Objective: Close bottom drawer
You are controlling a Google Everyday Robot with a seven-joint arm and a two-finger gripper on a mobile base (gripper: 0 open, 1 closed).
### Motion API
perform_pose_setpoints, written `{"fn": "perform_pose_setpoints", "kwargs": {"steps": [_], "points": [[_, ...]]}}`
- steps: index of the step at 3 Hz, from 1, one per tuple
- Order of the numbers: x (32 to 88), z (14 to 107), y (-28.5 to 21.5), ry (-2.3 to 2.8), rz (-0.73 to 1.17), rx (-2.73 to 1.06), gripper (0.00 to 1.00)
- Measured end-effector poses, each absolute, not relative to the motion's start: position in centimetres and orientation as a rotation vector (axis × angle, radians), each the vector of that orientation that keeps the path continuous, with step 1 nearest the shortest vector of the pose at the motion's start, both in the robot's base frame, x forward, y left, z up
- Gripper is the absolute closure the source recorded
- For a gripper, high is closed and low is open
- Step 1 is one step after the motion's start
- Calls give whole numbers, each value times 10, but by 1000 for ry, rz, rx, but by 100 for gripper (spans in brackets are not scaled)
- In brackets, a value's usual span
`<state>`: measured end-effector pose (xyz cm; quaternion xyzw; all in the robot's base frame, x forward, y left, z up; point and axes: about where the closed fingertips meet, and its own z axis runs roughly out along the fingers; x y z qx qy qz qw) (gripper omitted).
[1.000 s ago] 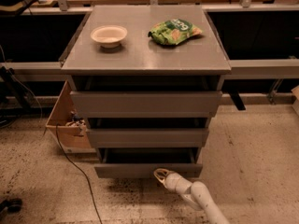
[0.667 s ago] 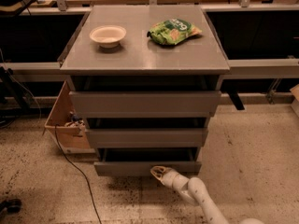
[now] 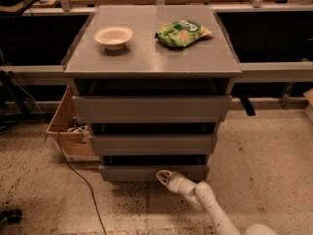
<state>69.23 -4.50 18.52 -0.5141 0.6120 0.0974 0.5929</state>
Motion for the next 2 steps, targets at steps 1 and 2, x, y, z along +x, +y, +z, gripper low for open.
{"fn": "perform_pose_setpoints", "kwargs": {"steps": [1,2], "points": [[692,185,-45,1423,226,-1195,100],[707,190,-32,1347,130,-1318,100]]}}
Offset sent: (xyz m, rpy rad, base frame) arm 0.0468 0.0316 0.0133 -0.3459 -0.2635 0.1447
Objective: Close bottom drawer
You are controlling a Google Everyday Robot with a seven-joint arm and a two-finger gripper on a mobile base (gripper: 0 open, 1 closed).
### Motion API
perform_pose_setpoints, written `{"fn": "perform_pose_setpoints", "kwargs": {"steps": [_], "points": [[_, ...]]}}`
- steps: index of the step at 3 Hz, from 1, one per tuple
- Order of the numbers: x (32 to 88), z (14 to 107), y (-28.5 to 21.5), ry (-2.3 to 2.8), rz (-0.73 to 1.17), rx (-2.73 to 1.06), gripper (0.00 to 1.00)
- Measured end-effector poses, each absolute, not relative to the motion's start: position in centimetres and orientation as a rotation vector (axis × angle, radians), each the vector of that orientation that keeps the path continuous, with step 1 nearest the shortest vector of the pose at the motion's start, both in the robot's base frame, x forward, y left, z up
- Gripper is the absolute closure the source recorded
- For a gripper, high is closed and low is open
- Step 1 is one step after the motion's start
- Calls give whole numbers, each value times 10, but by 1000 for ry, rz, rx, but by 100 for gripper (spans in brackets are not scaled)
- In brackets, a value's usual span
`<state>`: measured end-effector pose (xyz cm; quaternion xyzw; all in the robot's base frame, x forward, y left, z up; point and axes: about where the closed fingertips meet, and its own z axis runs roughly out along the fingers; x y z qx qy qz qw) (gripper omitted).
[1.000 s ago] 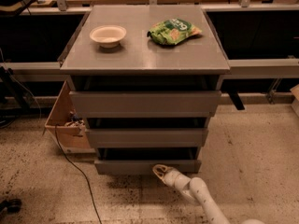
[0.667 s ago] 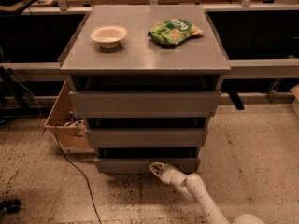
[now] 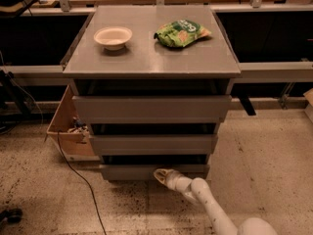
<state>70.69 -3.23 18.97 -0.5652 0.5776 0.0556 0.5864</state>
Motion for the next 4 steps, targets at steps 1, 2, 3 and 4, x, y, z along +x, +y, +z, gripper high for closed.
{"fn": "perform_pose_setpoints", "kwargs": {"steps": [1,2,3,4], "points": [[721,193,-23,1265,19,-1453,100],[722,190,-22,1236,-38,-1509,100],[710,181,-28,1247,-12,-1522,100],[680,171,-44,1288,81,-1489,100]]}}
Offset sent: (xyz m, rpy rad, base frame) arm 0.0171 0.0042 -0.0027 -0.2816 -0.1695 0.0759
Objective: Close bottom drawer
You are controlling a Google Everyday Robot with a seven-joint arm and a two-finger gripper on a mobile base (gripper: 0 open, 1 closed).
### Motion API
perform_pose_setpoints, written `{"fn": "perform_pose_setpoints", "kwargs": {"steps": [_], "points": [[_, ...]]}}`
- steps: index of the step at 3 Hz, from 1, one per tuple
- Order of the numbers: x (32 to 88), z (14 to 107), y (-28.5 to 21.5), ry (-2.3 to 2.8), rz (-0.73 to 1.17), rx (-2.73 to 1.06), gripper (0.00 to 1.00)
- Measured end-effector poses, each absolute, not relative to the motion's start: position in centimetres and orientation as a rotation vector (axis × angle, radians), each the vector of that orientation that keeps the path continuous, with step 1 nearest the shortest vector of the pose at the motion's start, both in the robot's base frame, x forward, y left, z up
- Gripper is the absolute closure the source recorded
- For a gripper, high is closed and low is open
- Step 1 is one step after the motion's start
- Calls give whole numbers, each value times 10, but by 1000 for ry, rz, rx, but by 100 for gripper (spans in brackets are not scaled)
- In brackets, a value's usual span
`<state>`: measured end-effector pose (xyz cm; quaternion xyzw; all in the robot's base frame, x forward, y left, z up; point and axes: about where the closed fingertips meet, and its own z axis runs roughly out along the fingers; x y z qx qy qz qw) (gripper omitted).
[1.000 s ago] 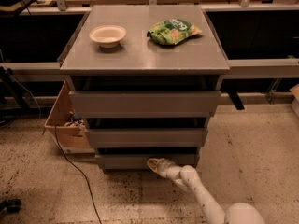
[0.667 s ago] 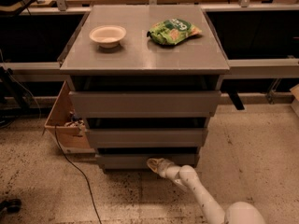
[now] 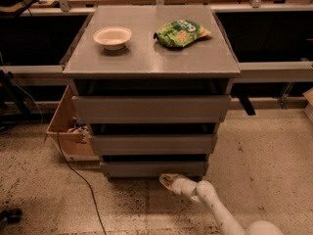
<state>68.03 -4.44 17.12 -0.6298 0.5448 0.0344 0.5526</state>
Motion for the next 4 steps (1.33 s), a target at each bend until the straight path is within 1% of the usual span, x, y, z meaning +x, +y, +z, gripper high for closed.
{"fn": "perform_pose_setpoints", "kwargs": {"steps": [1,2,3,4], "points": [[660,181,-87,1343,83,-1451,100],[627,211,-152,1413,10,-1414,100],[592,250,-216,1480,-93,-1395,100],[549,321,-284,1568,-235,-1357,100]]}}
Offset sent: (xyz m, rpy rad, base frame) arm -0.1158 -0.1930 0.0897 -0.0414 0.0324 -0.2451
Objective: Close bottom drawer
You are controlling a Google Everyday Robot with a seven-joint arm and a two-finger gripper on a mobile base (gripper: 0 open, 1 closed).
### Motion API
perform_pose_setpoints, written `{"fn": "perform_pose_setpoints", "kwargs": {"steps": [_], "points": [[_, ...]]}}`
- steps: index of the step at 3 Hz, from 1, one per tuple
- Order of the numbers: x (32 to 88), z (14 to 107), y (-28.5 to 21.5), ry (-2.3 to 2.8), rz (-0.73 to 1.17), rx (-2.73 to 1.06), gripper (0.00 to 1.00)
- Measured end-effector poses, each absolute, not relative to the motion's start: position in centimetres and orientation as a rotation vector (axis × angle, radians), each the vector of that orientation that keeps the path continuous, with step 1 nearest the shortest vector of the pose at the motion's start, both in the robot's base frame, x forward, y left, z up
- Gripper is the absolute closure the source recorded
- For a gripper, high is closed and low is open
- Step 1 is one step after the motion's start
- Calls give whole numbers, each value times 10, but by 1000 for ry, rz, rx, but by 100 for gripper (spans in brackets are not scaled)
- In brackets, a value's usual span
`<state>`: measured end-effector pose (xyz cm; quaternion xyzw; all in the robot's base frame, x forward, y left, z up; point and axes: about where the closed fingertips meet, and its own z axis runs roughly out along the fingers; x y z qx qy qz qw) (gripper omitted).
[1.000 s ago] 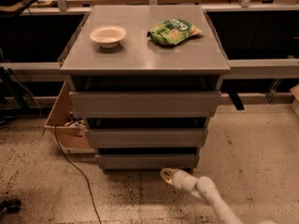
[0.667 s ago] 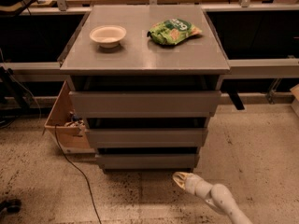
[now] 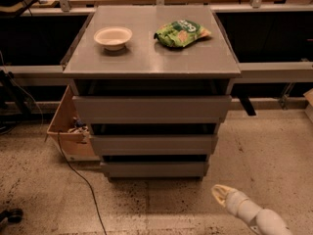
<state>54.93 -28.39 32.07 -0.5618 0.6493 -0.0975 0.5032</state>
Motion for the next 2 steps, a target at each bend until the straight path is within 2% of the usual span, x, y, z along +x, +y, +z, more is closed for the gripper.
{"fn": "perform_pose_setpoints", "kwargs": {"steps": [1,2], "points": [[520,369,-303,1599,-300,-1332,100],[517,374,-299,1589,-300,-1347,82]]}}
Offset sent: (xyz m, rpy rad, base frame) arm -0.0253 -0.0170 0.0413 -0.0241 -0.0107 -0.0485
